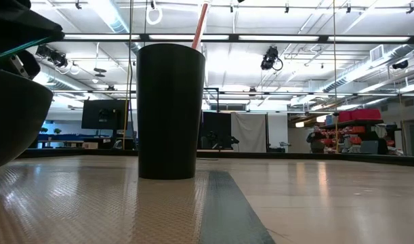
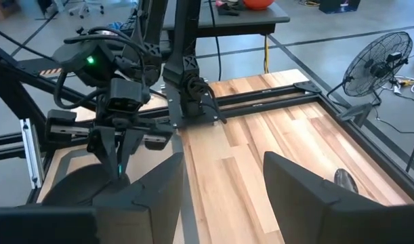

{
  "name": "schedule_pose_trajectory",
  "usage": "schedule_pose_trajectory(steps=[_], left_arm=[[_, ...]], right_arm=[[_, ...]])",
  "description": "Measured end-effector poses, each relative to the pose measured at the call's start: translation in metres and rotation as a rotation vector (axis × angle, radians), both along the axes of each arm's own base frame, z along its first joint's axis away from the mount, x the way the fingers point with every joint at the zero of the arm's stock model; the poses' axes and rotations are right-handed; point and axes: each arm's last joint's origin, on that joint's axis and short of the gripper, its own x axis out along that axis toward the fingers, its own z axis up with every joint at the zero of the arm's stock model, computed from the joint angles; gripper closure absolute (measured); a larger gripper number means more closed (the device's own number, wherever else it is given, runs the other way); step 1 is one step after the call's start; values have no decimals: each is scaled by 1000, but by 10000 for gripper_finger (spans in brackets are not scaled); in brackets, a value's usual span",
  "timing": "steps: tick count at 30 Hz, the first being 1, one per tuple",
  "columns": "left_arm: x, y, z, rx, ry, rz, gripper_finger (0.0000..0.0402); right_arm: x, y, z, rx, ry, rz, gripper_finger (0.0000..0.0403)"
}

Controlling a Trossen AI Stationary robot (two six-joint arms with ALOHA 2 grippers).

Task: Pick & Place Utensil
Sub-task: Put the blue fork into the black bowl

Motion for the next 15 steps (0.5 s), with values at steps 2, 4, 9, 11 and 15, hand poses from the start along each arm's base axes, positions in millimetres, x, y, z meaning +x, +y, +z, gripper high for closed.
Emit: schedule_pose_trajectory(steps=[2, 4, 9, 11, 15], left_arm=[[0, 0, -1, 4, 3, 0, 381], [0, 0, -1, 3, 2, -1, 382], [0, -1, -1, 3, 5, -9, 386], [0, -1, -1, -3, 6, -20, 385], [1, -2, -1, -9, 9, -42, 380]], right_arm=[[0, 0, 0, 0, 0, 0, 197], [0, 0, 0, 0, 0, 0, 197], [0, 0, 0, 0, 0, 0, 197], [0, 0, 0, 0, 0, 0, 197], [0, 0, 0, 0, 0, 0, 197]])
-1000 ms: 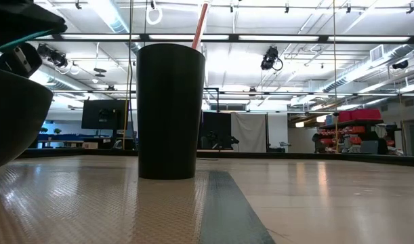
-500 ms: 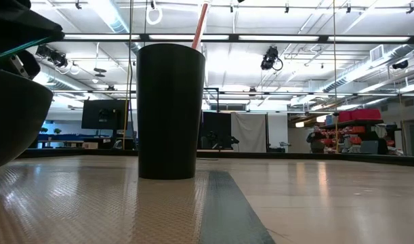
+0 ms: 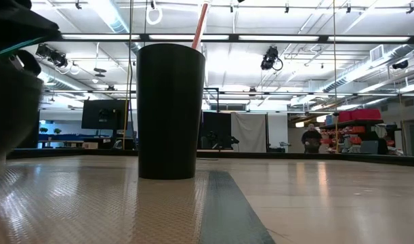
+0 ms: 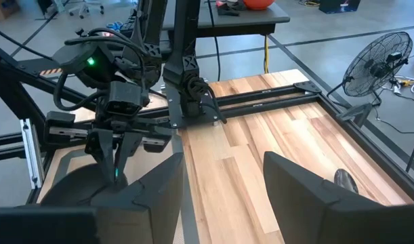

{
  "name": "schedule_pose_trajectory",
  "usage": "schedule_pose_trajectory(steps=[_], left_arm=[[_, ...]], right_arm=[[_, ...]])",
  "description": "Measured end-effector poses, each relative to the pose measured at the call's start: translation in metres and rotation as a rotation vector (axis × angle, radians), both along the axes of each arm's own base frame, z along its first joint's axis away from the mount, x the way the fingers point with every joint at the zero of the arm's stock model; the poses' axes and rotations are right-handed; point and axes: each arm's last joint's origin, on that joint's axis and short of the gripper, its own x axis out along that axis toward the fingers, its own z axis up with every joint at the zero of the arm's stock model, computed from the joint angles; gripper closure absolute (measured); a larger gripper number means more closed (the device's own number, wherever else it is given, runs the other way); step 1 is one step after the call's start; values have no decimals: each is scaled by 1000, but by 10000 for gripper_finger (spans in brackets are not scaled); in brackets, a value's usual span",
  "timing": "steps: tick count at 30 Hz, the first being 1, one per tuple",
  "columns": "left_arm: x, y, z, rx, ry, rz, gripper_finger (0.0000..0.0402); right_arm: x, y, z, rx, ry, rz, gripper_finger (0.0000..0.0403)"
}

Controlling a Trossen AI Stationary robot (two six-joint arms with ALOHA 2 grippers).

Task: Pick & Place Utensil
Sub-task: Put the blue fork into the black bowl

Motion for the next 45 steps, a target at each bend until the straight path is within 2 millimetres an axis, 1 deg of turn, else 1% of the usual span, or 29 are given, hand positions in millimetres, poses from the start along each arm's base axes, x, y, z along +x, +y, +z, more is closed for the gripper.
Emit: schedule_pose_trajectory(steps=[2, 7, 10, 16, 28, 45], left_arm=[[0, -1, 0, 19, 4, -22, 379], [2, 1, 0, 27, 0, 13, 385], [1, 1, 0, 30, 3, 6, 386], [2, 1, 0, 24, 4, -9, 370], [15, 9, -8, 50, 42, 8, 365], [18, 14, -11, 88, 65, 43, 364]], right_arm=[[0, 0, 0, 0, 0, 0, 197], [0, 0, 0, 6, -1, -2, 197], [0, 0, 0, 10, -1, 4, 197], [0, 0, 0, 11, -1, 5, 197], [0, 0, 0, 10, -1, 5, 197], [0, 0, 0, 14, -1, 3, 197]])
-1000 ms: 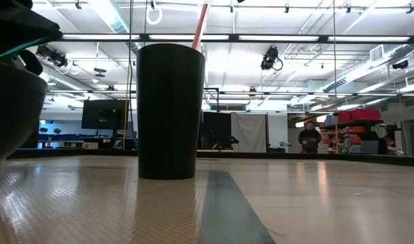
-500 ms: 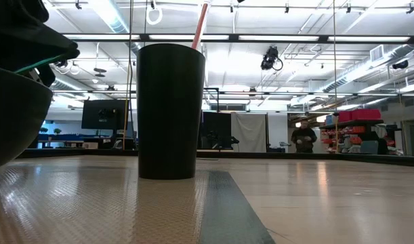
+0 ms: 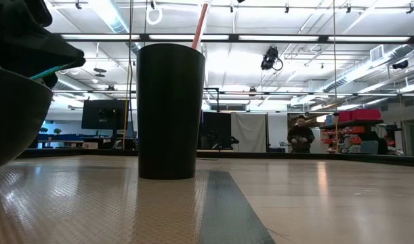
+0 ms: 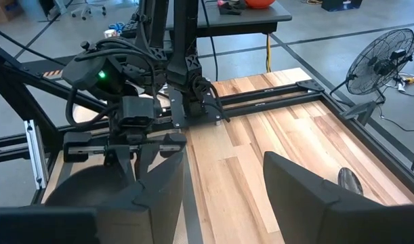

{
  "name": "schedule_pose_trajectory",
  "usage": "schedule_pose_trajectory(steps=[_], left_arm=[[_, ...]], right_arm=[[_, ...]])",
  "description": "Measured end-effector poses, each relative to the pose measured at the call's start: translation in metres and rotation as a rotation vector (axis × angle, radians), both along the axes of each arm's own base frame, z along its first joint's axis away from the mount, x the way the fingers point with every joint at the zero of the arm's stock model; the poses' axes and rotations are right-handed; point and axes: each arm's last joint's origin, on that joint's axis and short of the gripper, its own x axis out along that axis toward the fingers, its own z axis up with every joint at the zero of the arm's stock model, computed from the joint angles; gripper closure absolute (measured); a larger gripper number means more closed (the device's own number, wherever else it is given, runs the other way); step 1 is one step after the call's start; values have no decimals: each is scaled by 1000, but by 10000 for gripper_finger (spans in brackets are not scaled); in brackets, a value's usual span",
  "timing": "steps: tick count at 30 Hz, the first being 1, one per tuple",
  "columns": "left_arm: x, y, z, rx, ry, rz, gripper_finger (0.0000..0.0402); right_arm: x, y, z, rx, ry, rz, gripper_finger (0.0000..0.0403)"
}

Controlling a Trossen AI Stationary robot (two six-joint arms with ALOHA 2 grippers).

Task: Pick & Place Utensil
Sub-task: Put the blue fork into the black bowl

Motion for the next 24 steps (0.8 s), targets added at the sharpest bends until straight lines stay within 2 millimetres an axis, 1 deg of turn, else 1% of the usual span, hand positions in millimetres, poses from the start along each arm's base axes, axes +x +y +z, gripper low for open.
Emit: schedule_pose_trajectory(steps=[8, 11, 18, 24], left_arm=[[3, 3, -3, 14, 30, -20, 361], [3, 3, -3, 19, 37, -31, 345], [2, 4, -8, 62, 80, -31, 289], [1, 4, -10, 91, 103, -64, 275]], right_arm=[[0, 0, 0, 3, 0, 0, 197], [0, 1, 0, 14, -2, -4, 197], [0, 1, 0, 16, 0, -5, 197], [-1, 0, -3, 11, 27, -5, 197]])
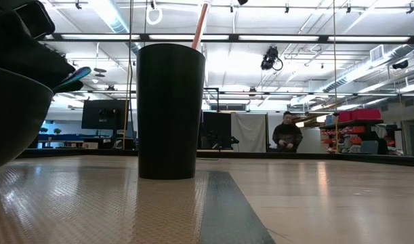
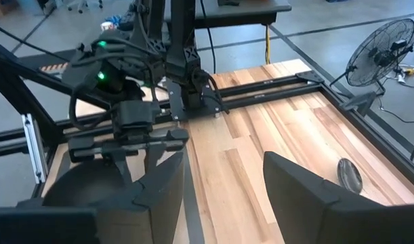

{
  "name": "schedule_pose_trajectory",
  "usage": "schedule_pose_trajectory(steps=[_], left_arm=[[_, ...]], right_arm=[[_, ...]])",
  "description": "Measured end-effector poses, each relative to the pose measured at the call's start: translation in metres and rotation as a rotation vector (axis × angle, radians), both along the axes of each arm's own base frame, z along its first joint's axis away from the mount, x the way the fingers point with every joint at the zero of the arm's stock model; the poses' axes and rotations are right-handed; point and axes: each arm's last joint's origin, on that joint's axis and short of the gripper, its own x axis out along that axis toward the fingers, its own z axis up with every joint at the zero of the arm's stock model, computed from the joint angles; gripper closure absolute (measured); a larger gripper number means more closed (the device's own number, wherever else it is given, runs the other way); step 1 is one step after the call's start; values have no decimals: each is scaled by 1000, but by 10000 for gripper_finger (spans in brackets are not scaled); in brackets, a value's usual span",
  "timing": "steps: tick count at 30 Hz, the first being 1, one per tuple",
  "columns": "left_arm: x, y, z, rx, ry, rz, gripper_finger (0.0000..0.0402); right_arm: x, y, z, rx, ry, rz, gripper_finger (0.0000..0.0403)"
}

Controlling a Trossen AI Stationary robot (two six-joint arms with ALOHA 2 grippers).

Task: Pick & Place Utensil
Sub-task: Put the blue fork into the black bowl, then put the black spoon into the black bowl

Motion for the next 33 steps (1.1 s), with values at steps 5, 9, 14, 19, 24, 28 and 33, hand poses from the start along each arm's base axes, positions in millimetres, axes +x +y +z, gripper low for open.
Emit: schedule_pose_trajectory(steps=[5, 9, 14, 19, 24, 28, 33], left_arm=[[0, 0, 0, 0, 3, -11, 253], [-1, 0, 3, -15, 6, -41, 221], [-3, 0, 10, -30, -9, -91, 183], [-7, 5, 19, -13, -22, -92, 173], [-10, 9, 25, -19, -22, -103, 174], [-14, 12, 31, -4, -39, -111, 174], [-18, 17, 46, 34, -107, -117, 174]], right_arm=[[-2, 0, -1, -5, 29, 1, 197], [-11, -2, 11, -2, -11, 2, 197], [-26, -5, 25, -51, -19, 23, 197], [-54, -15, 46, -93, -28, 15, 197], [-81, -28, 60, -121, -17, -34, 197], [-93, -39, 61, -171, 44, -97, 197], [-94, -64, 43, -188, 226, -163, 197]])
